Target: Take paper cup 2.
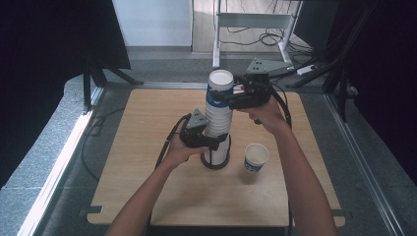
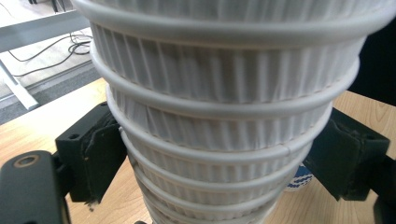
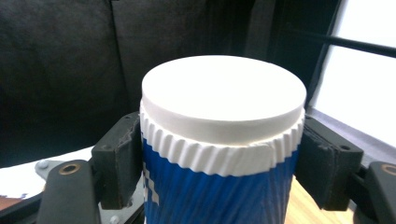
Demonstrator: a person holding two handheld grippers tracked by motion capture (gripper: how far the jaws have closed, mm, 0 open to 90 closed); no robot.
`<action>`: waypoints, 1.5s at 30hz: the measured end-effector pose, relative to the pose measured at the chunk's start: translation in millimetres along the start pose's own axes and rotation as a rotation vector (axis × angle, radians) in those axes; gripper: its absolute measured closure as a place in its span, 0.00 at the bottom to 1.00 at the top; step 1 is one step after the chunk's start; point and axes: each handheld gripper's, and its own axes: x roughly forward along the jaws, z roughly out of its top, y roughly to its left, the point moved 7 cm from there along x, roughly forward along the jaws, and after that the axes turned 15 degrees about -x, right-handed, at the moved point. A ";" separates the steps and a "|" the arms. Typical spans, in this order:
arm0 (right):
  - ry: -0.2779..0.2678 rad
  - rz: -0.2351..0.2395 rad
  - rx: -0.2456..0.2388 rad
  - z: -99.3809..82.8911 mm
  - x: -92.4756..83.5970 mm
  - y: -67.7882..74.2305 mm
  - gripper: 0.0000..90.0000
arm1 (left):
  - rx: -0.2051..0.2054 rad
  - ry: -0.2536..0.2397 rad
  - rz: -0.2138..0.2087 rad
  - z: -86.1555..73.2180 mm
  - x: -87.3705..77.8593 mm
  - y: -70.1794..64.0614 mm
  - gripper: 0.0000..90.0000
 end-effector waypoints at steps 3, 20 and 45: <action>-0.002 -0.002 -0.005 0.5 0.1 1.1 0.28 | 0.002 0.001 0.001 -0.1 -0.1 -0.2 0.14; -0.092 -0.072 -0.011 23.9 -16.1 -2.3 0.29 | 0.004 0.001 0.013 0.3 0.8 -1.6 0.14; -0.186 -0.103 -0.086 58.5 -75.5 9.9 0.30 | 0.011 0.015 0.011 -0.4 0.3 -2.0 0.14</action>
